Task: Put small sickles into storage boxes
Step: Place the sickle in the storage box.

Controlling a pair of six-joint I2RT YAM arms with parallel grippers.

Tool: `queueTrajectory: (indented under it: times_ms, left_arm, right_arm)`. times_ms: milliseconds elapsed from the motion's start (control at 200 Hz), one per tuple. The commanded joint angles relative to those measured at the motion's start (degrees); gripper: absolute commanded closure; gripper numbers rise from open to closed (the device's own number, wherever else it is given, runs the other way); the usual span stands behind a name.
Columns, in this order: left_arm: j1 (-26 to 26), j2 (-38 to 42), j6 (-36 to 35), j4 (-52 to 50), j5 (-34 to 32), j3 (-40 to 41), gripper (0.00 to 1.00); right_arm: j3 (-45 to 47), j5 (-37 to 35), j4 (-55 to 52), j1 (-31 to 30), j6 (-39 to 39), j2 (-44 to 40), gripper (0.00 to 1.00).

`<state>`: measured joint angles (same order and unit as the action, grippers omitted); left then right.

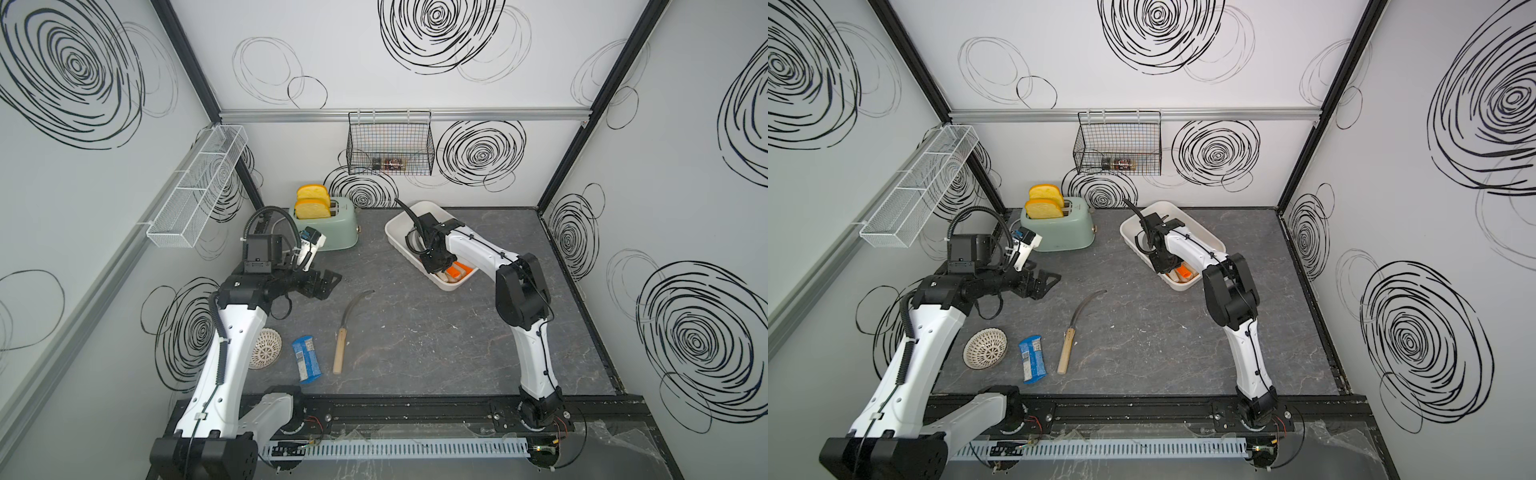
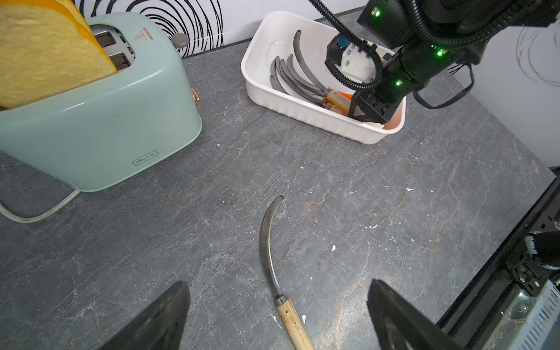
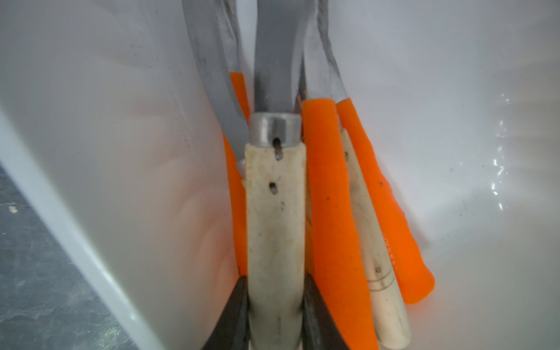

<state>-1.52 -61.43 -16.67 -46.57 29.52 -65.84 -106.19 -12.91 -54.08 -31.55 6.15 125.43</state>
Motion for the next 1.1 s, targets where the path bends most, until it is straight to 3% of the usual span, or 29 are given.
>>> queueTrajectory:
  times_ms: [0,1096]
  left_arm:
    - [0.4,0.0,0.1,1.4,0.3,-0.1,0.04]
    - [0.8,0.6,0.6,1.5,0.0,0.0,0.04]
  right_arm:
    - [-2.7,-1.5,-2.2,-0.4,-0.6,0.4,0.85]
    - [-3.8,-4.8,-4.2,-2.1,-0.7,3.3,0.68]
